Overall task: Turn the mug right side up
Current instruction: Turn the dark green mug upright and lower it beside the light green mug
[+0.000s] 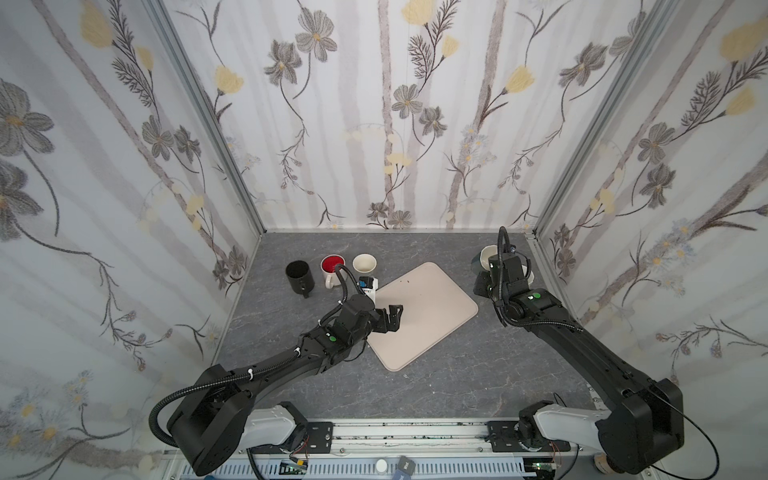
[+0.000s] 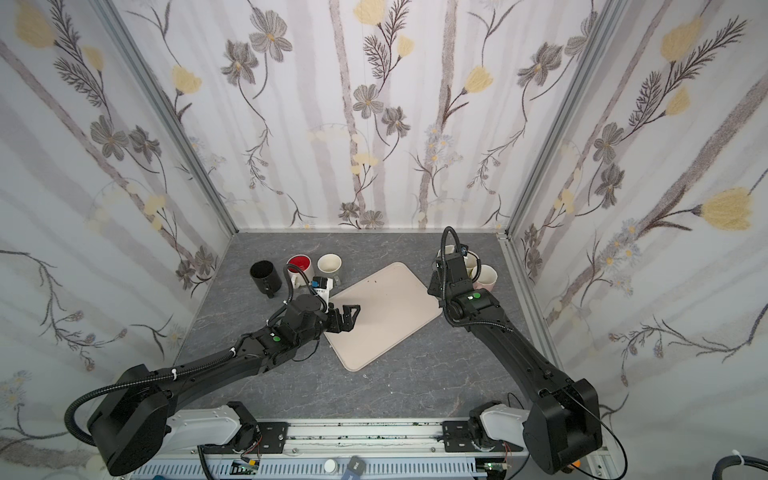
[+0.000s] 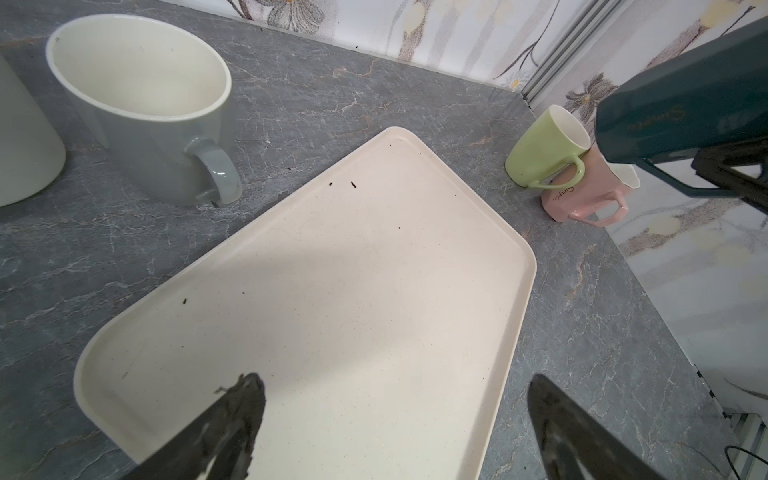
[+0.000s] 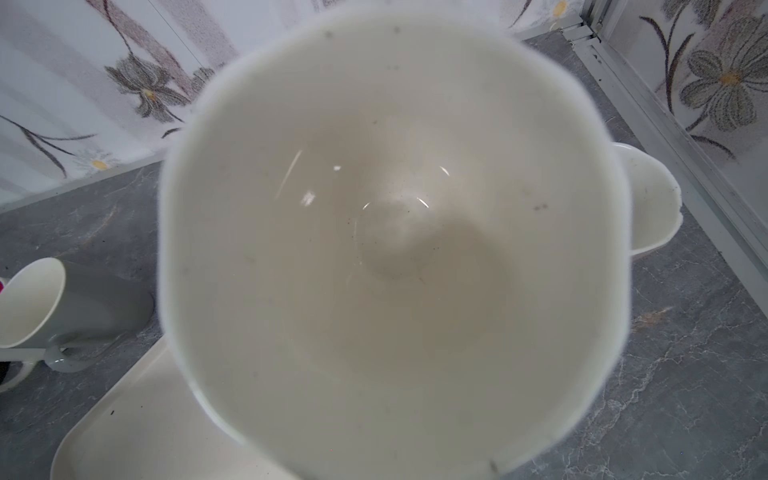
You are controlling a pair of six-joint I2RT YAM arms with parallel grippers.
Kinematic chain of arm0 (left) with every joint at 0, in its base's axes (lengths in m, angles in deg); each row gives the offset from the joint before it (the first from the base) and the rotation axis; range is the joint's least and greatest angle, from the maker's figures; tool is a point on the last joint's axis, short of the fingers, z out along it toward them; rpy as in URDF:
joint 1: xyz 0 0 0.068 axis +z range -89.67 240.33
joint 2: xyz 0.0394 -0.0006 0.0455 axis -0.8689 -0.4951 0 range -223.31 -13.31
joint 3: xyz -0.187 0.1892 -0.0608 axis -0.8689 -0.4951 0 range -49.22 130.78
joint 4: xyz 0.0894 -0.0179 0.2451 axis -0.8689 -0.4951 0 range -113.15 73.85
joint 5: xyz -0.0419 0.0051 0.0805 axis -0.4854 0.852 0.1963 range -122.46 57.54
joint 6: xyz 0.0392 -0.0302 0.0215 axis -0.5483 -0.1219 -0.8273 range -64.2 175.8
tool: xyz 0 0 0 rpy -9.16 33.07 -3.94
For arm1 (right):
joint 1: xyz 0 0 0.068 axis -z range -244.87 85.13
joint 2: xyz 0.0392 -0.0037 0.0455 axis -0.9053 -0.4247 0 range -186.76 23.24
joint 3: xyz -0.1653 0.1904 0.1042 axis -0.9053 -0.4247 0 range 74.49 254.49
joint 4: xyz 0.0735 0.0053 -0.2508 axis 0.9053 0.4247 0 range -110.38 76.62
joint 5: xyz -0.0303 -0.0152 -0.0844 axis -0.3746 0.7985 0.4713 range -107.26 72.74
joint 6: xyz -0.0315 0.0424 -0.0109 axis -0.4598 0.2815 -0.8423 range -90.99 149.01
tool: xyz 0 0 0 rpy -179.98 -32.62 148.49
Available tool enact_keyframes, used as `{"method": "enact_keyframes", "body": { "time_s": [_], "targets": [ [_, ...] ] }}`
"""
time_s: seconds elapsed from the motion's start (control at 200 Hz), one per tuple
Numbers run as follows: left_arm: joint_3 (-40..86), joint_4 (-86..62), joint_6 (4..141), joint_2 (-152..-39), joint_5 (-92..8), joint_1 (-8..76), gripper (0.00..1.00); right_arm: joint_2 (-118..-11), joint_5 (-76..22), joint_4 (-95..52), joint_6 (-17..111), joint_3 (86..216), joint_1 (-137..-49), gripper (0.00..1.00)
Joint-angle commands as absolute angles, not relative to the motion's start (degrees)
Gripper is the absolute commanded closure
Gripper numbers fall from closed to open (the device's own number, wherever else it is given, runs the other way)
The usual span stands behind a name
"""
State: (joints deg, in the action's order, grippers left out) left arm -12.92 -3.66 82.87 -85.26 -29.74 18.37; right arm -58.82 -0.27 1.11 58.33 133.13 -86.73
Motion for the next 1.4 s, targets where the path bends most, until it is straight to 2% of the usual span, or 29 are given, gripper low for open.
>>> {"method": "enact_keyframes", "body": {
  "time_s": [0.0,0.655,0.749,1.394],
  "targets": [
    [-13.3,-0.1,83.0,-85.3,-31.2,18.3,0.0,-61.3,-1.7,-1.7,55.7,135.4,-85.7,1.0],
    [-13.7,-0.6,83.0,-86.6,-28.9,18.4,0.0,-83.1,-5.4,2.2,51.7,148.2,-81.7,1.0],
    [-13.6,-0.6,83.0,-86.9,-28.9,18.4,0.0,-86.0,-1.7,5.7,50.4,151.7,-81.7,1.0],
    [-12.7,-1.6,82.8,-87.8,-28.8,18.5,0.0,-95.4,-8.2,6.8,49.1,156.1,-78.4,1.0]
  ]
}}
